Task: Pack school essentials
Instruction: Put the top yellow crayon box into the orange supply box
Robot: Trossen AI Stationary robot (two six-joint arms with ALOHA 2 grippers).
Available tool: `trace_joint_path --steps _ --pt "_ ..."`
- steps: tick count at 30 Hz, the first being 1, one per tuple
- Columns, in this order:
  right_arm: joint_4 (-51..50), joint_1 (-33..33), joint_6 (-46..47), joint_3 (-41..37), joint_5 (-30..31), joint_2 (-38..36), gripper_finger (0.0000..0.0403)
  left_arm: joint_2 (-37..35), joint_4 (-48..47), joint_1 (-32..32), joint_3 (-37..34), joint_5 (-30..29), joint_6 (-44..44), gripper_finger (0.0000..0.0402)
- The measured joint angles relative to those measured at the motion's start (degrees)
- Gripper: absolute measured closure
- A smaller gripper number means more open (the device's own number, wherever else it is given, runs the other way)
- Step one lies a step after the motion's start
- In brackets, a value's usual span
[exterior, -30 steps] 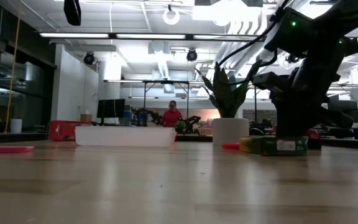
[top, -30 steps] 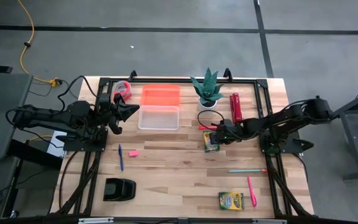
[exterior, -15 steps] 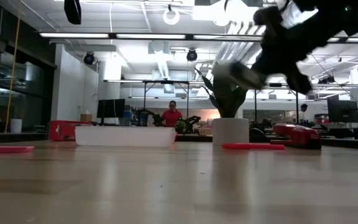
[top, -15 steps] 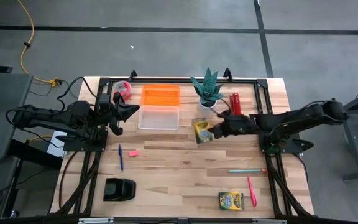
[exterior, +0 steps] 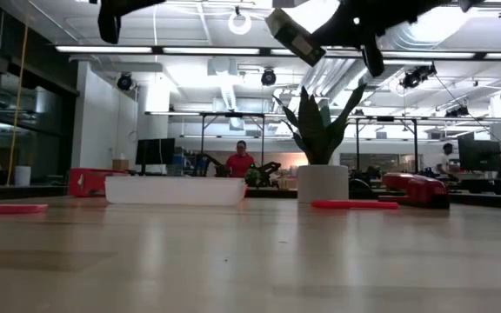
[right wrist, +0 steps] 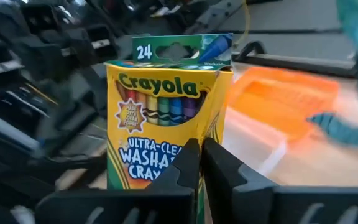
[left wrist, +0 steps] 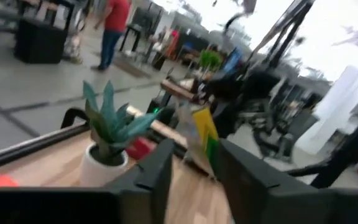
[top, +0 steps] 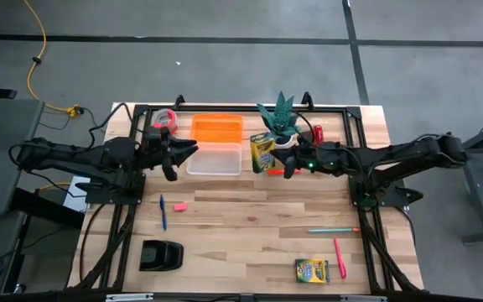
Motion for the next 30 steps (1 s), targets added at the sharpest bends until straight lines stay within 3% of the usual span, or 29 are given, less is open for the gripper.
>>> trace_joint_path --steps 5,10,21,30 --pt "-7.9 0.0 -4.9 8.9 6.5 5.1 0.0403 7.4 -1.2 0.0 5.0 -2.2 1.8 0.0186" --pt "-9.0 0.0 -8.9 15.5 9.7 11.7 0.0403 14.2 -0.9 0.0 7.8 -3.7 1.9 0.0142" --pt "-8.5 0.0 -15.9 24.1 8.3 18.8 0.0403 23.4 11.3 0.2 8.6 -7.6 3.2 0.0131" --pt "-4.6 0.0 -17.5 24.2 6.1 18.9 0.0403 23.5 12.2 3.0 8.6 -3.7 0.2 0.0131"
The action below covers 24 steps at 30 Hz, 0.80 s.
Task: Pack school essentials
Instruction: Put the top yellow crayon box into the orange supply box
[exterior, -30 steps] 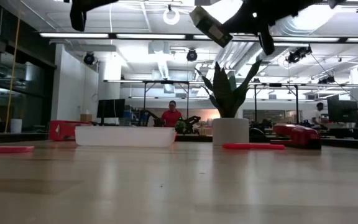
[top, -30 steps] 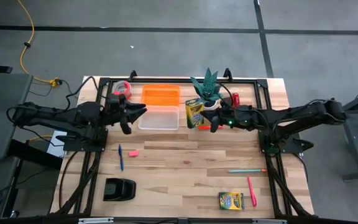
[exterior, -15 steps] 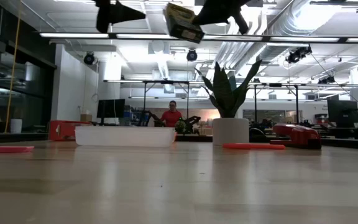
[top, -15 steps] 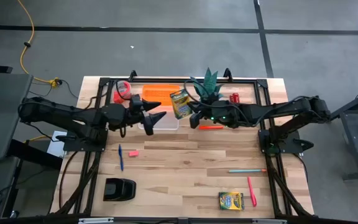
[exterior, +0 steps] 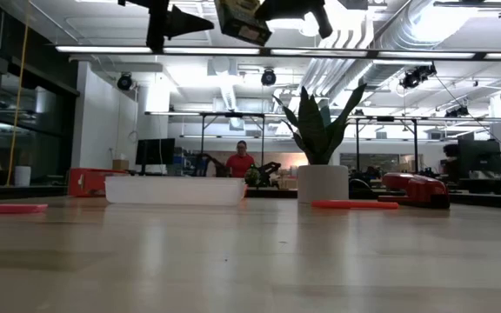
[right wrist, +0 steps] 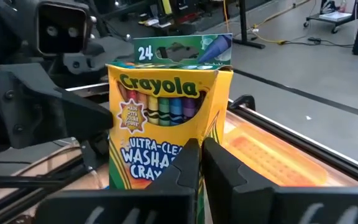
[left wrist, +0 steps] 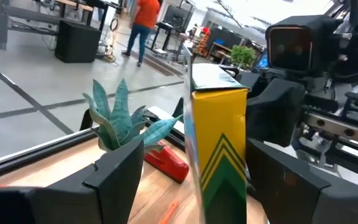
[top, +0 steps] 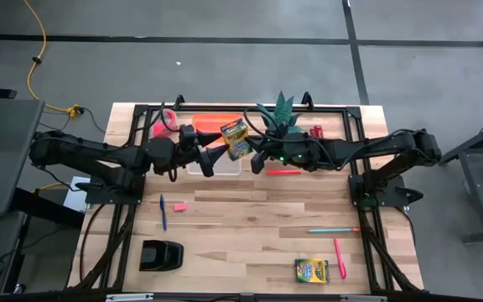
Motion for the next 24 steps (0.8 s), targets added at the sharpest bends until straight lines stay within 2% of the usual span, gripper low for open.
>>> trace_joint_path --steps 10,14,18,24 --pt "1.2 -0.4 -0.4 0.0 -1.4 0.0 0.0403 3.5 6.3 1.7 0.1 6.3 -1.4 0.0131" --pt "1.1 -0.4 -0.5 0.0 -1.4 0.0 0.0403 4.9 7.3 1.9 0.0 6.7 -2.7 0.0142" --pt "1.0 -0.4 -0.5 0.0 -1.3 0.0 0.0403 5.1 7.1 1.9 0.0 6.7 -2.9 0.0184" --pt "0.8 -0.4 -0.4 0.0 -1.3 0.0 0.0403 5.1 7.1 1.9 0.0 6.7 -1.4 0.0279"
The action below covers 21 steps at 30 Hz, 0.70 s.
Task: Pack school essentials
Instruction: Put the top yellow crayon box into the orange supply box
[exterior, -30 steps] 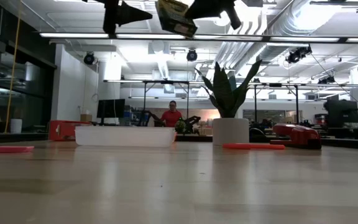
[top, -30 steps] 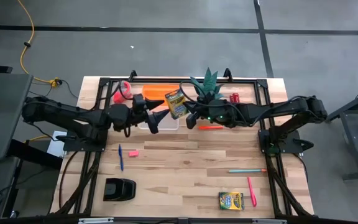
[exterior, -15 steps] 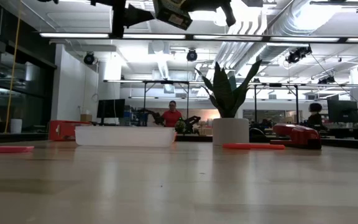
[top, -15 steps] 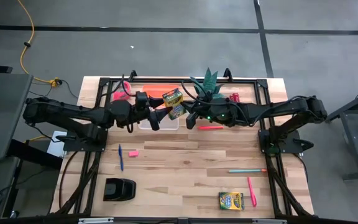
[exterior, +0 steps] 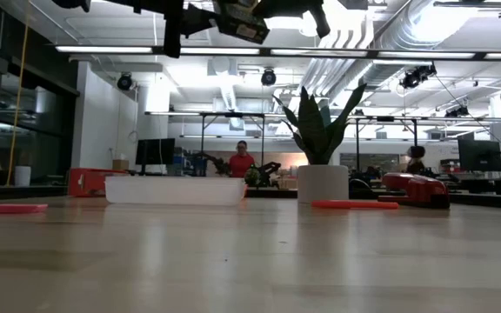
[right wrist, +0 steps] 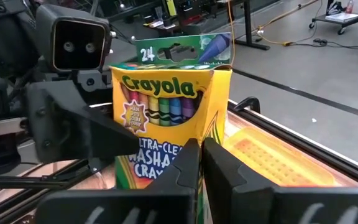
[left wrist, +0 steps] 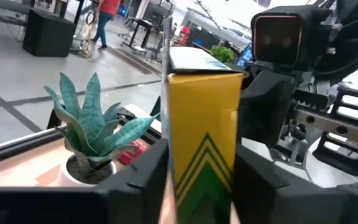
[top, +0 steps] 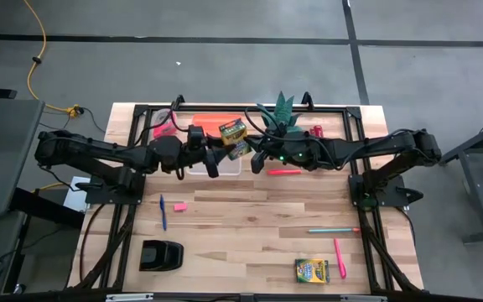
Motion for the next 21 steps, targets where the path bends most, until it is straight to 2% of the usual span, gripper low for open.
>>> trace_joint_path --steps 6,12,16,21 --pt "0.0 0.0 0.0 0.0 0.3 0.0 0.0403 0.0 0.0 0.0 0.0 -0.3 0.0 0.0350" --pt "-0.4 -0.3 0.1 0.0 -0.1 -0.3 0.0395 0.0 -0.1 0.0 0.0 -0.2 2.3 0.0348" --pt "-4.4 -1.6 0.9 0.0 -4.4 -3.1 0.0343 -2.3 -3.1 0.0 0.0 0.0 5.3 0.0334" --pt "-14.4 -2.9 -0.8 0.1 -4.3 -9.8 0.0247 -10.4 -15.0 2.1 0.0 1.1 8.2 0.0341"
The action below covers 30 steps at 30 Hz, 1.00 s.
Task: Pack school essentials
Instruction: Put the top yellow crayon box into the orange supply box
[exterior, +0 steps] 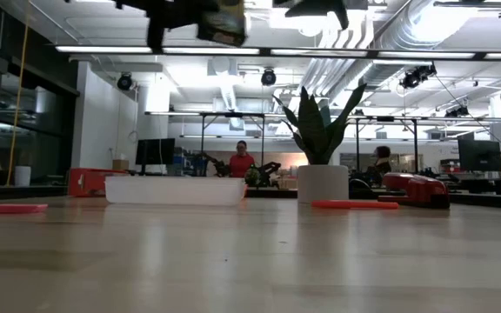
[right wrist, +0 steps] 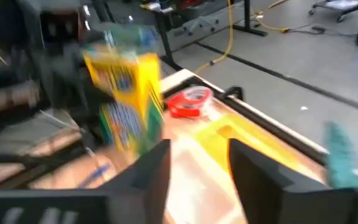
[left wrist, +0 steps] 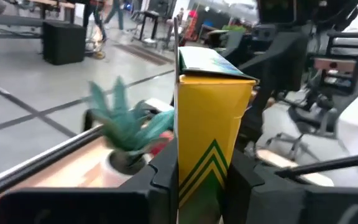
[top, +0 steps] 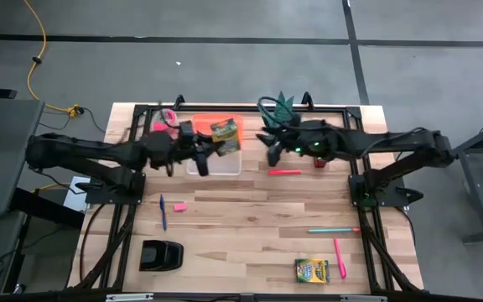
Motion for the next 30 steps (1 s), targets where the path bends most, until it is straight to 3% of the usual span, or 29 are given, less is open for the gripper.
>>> trace_joint_path --steps 3,5,8,10,15,18,23,30 --pt "-5.1 -0.1 -2.9 0.0 -0.1 -3.8 0.0200 -7.4 -7.8 2.6 0.0 4.3 1.2 0.0344" --pt "-5.9 -0.1 -5.0 -0.1 -1.1 -6.0 0.0179 -12.3 -11.4 4.4 0.0 10.5 2.5 0.0343" --pt "-2.2 -0.1 -6.7 -3.3 -4.9 -9.7 0.0165 -18.6 -14.8 6.7 0.0 20.8 4.4 0.0341" --pt "3.2 -0.6 -6.3 -8.0 -8.0 -12.6 0.0164 -21.8 -16.7 7.3 0.0 23.9 4.4 0.0341" --pt "28.3 -0.8 -0.5 -23.0 -14.1 -18.3 0.0163 -26.0 -17.0 6.3 -1.2 24.3 4.9 0.0342" --pt "40.1 -0.8 1.2 -28.0 -15.2 -19.6 0.0163 -26.7 -14.1 5.4 -3.8 24.3 5.0 0.0341" --pt "41.4 -0.8 2.1 -28.5 -15.2 -20.2 0.0163 -26.7 -11.4 5.1 -6.2 24.3 2.1 0.0340" --pt "35.8 -0.8 1.9 -26.1 -15.4 -20.1 0.0163 -26.4 -10.9 5.4 -6.1 22.8 -3.6 0.0340"
